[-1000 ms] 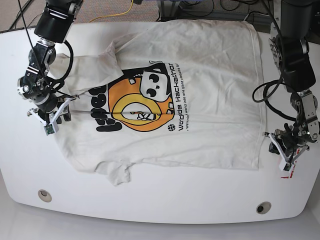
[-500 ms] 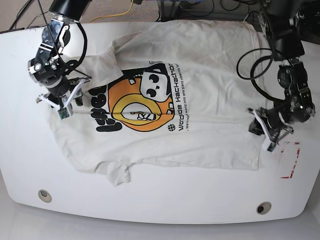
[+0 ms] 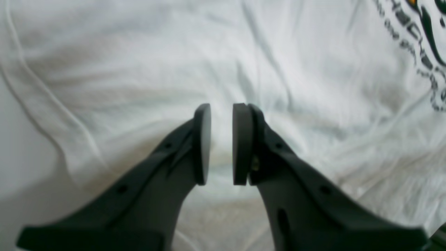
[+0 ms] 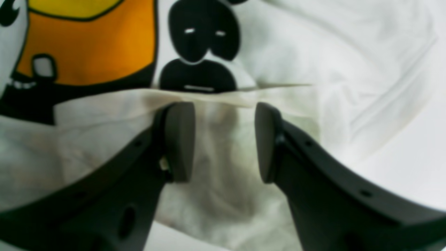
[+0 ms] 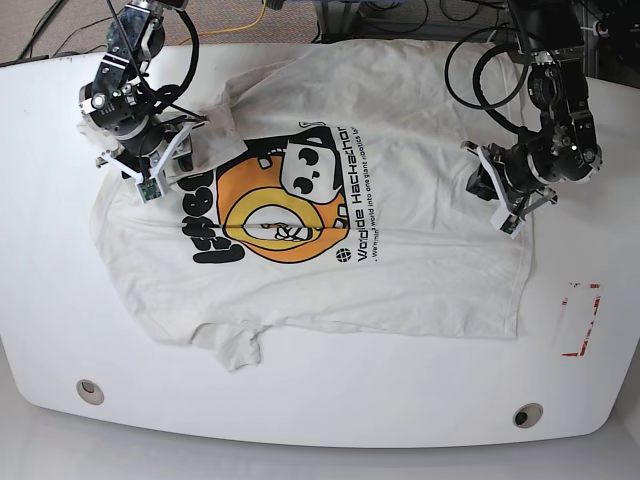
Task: Layout the t-shirt on the table in an organized manner, then fold the t-shirt properly
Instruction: 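Reposition both grippers over the shirt's shoulders and pinch the fabric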
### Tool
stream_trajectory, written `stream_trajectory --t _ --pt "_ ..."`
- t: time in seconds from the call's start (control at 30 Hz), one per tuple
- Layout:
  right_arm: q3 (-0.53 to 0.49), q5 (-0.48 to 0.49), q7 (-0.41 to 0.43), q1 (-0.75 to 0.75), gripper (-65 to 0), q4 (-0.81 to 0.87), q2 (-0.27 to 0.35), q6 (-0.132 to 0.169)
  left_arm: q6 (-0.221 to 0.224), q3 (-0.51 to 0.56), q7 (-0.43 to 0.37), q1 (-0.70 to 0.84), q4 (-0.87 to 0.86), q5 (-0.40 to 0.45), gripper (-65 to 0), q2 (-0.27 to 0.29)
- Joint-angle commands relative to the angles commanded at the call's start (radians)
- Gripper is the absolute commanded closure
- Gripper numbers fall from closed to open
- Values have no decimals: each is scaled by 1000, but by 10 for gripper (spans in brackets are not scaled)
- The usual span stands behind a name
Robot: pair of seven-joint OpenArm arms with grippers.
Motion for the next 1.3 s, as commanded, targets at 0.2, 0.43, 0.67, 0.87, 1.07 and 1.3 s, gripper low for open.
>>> stream_trajectory --t 0.2,0.43,0.67,0.87,1.07,1.3 --pt "0 0 0 0 -239 -3 -15 0 -6 2 -77 -8 -124 133 -101 -25" --pt "0 -2 0 -3 -231 -5 -15 0 -8 9 -167 -98 -315 187 -101 -103" --pt "0 0 0 -23 -231 -2 -15 0 -16 11 -216 -230 -468 187 -101 -158" --pt "0 0 0 -21 -231 0 -15 0 -16 6 -155 -313 -473 187 -101 -163" --pt "0 0 0 -18 -231 14 -12 0 -16 2 -75 -356 -399 186 -101 -157" --pt "0 2 -5 -21 -241 72 -17 0 -16 0 -3 -330 -215 186 -101 -117"
